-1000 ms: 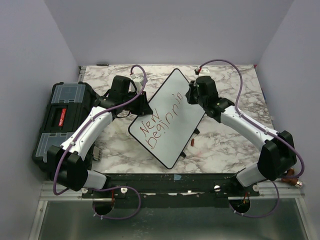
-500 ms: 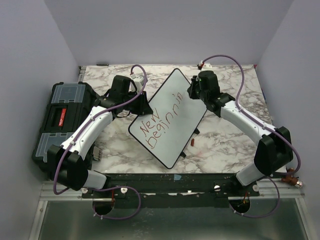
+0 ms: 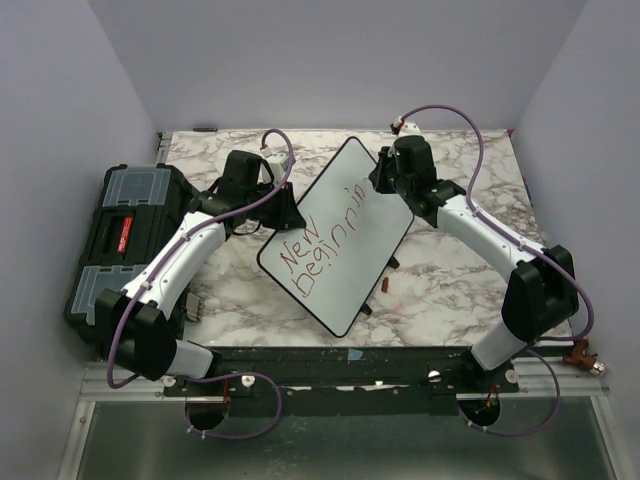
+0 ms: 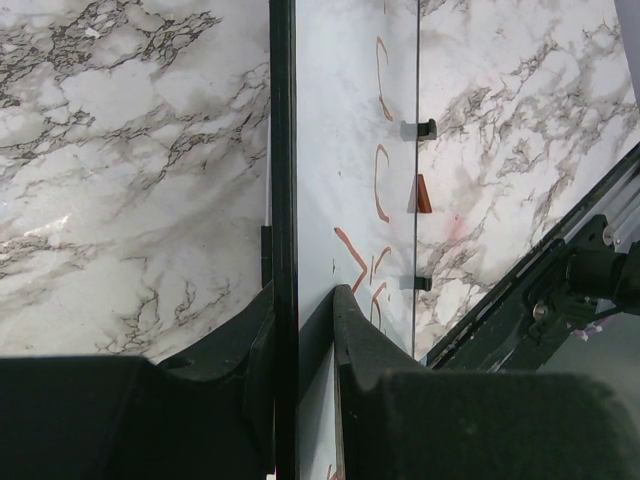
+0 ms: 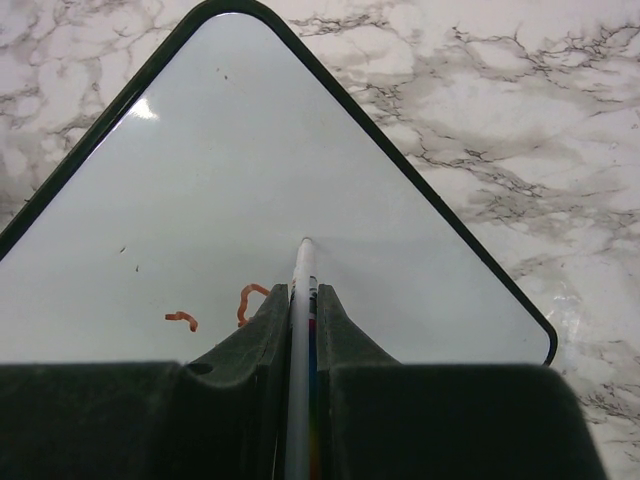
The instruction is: Write a sentence on the whiteboard
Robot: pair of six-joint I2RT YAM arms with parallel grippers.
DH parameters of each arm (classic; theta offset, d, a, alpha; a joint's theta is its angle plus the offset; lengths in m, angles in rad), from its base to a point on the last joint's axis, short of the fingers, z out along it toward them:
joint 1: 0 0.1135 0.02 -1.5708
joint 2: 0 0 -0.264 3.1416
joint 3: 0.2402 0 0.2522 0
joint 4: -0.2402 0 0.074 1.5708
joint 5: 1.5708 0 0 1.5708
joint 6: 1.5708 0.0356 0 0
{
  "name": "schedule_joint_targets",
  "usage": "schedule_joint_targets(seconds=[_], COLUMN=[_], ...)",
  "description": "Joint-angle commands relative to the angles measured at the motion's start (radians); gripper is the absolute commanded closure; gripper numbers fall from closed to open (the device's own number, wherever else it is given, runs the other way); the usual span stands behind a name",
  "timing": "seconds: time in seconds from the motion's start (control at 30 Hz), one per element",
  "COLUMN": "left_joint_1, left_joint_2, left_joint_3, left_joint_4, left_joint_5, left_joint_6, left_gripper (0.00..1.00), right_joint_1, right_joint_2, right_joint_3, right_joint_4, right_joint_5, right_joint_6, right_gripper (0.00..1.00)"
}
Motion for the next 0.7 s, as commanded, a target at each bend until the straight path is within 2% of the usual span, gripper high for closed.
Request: schedule_joint_targets(seconds=[0.0, 0.3, 0.67], left_joint_1=[-0.032, -0.032, -0.033], left_joint_2=[0.04, 0.038, 0.036], left_joint_3=[-0.026, -0.027, -0.029], left_joint_4=[-0.081, -0.081, -0.081], left_joint_5=[-0.13, -0.13, -0.131], left_joint_6=[0.148, 0.148, 0.148], left_gripper=[1.0, 1.0, 1.0], right_joint_1=[-0.004, -0.004, -0.004], right_joint_2=[0.019, 0.002, -0.051], right_joint_3=[0.031, 0.0, -0.106], right_joint_4=[0.017, 0.029, 0.031], right_joint_5=[-0.068, -0.125, -0.117], right_joint_6=[0.013, 0.006, 0.025], right_gripper=[0.99, 0.99, 0.99])
